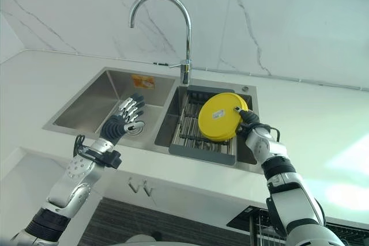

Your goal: Place the dishes in the dishwasher.

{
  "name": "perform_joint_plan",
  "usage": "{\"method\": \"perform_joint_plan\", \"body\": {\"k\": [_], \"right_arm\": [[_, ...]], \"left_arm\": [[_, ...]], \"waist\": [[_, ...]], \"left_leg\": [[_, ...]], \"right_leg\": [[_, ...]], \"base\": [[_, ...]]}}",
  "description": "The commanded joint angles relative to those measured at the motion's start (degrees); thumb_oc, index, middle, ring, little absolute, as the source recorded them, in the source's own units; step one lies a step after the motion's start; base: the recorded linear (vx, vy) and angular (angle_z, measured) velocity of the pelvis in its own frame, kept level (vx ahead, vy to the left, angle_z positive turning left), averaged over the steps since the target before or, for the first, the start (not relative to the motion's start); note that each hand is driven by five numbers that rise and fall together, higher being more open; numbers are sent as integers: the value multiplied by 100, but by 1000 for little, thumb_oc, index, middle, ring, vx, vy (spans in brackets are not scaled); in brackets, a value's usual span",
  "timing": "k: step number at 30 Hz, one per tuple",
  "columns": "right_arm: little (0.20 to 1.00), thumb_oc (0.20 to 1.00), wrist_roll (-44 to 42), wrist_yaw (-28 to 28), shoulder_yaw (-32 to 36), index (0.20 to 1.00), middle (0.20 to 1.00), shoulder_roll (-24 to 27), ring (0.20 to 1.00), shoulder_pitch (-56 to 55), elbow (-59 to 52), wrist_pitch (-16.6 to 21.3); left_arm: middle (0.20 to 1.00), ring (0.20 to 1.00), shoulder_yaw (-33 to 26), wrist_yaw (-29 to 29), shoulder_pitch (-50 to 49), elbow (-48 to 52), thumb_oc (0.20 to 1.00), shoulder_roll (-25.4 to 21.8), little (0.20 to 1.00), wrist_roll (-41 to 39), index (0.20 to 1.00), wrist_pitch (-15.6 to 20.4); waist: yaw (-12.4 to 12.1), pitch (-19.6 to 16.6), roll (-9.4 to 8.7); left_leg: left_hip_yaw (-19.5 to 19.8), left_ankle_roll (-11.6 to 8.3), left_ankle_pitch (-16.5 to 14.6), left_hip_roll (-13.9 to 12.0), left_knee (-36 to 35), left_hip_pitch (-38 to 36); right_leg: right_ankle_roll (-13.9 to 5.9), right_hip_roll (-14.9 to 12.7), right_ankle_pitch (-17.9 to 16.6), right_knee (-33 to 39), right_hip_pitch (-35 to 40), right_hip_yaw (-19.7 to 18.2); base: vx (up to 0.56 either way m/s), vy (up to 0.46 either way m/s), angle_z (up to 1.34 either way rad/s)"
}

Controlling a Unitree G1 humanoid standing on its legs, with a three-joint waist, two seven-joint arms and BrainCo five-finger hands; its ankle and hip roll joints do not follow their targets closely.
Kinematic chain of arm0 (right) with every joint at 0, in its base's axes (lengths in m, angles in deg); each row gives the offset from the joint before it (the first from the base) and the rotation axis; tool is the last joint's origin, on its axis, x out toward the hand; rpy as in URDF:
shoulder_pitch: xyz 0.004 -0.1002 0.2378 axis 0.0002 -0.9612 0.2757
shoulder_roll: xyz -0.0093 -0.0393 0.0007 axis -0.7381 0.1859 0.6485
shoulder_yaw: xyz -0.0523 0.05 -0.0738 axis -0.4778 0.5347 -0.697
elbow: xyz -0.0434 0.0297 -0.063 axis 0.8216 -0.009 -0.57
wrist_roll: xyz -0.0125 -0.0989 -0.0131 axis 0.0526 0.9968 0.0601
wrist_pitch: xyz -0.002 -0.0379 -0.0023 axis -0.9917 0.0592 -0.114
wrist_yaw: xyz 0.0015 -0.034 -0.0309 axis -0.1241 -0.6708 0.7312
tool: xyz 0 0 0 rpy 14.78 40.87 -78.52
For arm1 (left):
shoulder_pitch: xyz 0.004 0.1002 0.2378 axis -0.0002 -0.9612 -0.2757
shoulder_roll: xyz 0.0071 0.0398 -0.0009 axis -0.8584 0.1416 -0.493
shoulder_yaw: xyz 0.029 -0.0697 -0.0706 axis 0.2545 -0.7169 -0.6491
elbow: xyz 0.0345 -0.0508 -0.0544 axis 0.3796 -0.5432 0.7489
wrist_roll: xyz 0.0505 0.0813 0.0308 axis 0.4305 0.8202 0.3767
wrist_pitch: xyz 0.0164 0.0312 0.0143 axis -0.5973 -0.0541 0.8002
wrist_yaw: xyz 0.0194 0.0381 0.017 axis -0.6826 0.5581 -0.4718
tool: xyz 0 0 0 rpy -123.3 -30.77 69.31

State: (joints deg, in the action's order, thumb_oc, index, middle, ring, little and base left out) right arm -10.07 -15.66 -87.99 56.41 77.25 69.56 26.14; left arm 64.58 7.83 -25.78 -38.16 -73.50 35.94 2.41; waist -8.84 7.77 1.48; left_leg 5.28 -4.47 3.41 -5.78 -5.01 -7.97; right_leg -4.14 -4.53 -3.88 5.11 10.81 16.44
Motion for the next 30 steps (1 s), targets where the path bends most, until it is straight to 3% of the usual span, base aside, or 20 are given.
{"method": "perform_joint_plan", "body": {"k": [1,3,7,9,13,14,15,17,18,20,22,24,26,29,30], "right_arm": [[200,200,-593,246,359,200,200,193,200,348,-664,780],[200,200,-674,237,596,200,200,163,200,77,-1350,976],[200,200,-230,-78,929,200,200,29,200,-738,-2879,968],[200,200,-416,36,1266,200,200,6,200,-1451,-3652,1018],[200,200,-400,233,1609,200,200,-173,200,-2041,-4364,1229],[200,200,-416,307,1654,200,200,-197,200,-2105,-4431,1290],[200,200,-504,395,1768,200,200,-209,200,-2231,-4578,1440],[200,200,-593,388,1892,200,200,-281,200,-2381,-4760,1519],[200,200,-663,360,1997,200,200,-419,200,-2504,-4950,1532],[200,200,-770,326,2108,200,200,-524,200,-2650,-5110,1510],[200,200,-882,154,2313,200,200,-647,200,-2867,-5135,1550],[200,200,-1169,270,2418,200,200,-689,200,-3085,-5237,1519],[200,200,-1356,535,2418,200,200,-689,200,-3228,-5306,1560],[200,200,-1435,674,2403,200,200,-597,200,-3224,-5324,1703],[200,200,-1425,701,2397,200,200,-480,200,-3117,-5318,1799]], "left_arm": [[1000,1000,89,-26,301,97,1000,-157,1000,-67,1000,334],[1000,1000,-53,-37,163,137,1000,-150,1000,-152,1000,464],[1000,1000,-514,-148,-280,317,1000,-75,1000,-128,1000,694],[1000,1000,-717,-270,-574,446,1000,-10,1000,-90,1000,831],[1000,1000,-853,-309,-675,516,1000,119,1000,-131,1000,1118],[1000,1000,-878,-292,-693,517,1000,139,1000,-120,1000,1191],[1000,1000,-905,-266,-680,534,1000,217,1000,-75,1000,1362],[1000,1000,-913,-312,-654,579,1000,269,1000,41,1000,1482],[1000,1000,-927,-361,-587,568,1000,267,1000,147,1000,1528],[1000,1000,-958,-409,-524,543,1000,217,1000,149,1000,1478],[1000,1000,-996,-473,-456,558,1000,163,1000,207,1000,1344],[1000,1000,-966,-398,-541,660,1000,145,1000,251,1000,1290],[1000,1000,-967,-349,-683,707,1000,112,1000,425,1000,1330],[1000,1000,-877,-368,-673,730,1000,27,1000,415,1000,1406],[1000,1000,-767,-319,-542,717,1000,40,1000,497,1000,1457]], "waist": [[-83,-86,-227],[-14,-83,-221],[153,-81,-199],[273,-114,-183],[432,-23,-172],[471,30,-215],[540,202,-395],[660,280,-437],[845,313,-385],[1003,356,-323],[1155,388,-318],[1214,411,-335],[1167,459,-376],[1132,484,-388],[1085,481,-362]], "left_leg": [[-624,-57,-400,-63,1,-124],[-668,-69,-408,-102,1,-150],[-830,-115,-372,-223,1,-166],[-1015,-153,-264,-315,1,-63],[-1006,-206,-192,-348,1,-22],[-1046,-222,-241,-323,222,-28],[-866,-162,-389,-55,1457,361],[-821,-46,-595,79,1570,436],[-976,56,-801,129,1036,112],[-1014,99,-785,153,552,-201],[-795,144,-758,331,86,-439],[-555,193,-832,516,1,-461],[-615,195,-875,510,1,-472],[-769,305,-875,503,1,-386],[-857,413,-743,527,1,-235]], "right_leg": [[-267,-297,443,-11,229,69],[-237,-259,446,-11,198,27],[-175,-145,444,-11,86,-119],[-177,-115,420,-11,-16,-158],[-187,-95,387,-11,-152,-269],[-177,-131,355,-11,-183,-327],[-135,-260,170,-11,-266,-464],[-157,-305,32,-11,-335,-533],[-300,-409,-164,-11,-469,-574],[-462,-510,-290,-104,-667,-646],[-703,-703,-538,-249,-1060,-746],[-755,-833,-759,-278,-1288,-785],[-782,-890,-964,-473,-1552,-334],[-719,-629,-610,-936,-1521,-111],[-568,-383,-231,-1532,-1488,109]], "base": [[-11,-79,0],[-12,-120,0],[5,-178,-4],[-62,-106,-7],[-189,13,0],[-396,138,-15],[-365,140,-39],[-352,351,-47],[-267,437,-17],[-173,348,-8],[-233,429,-10],[-177,356,-19],[-183,217,-30],[-224,172,-64],[-317,188,-39]]}}
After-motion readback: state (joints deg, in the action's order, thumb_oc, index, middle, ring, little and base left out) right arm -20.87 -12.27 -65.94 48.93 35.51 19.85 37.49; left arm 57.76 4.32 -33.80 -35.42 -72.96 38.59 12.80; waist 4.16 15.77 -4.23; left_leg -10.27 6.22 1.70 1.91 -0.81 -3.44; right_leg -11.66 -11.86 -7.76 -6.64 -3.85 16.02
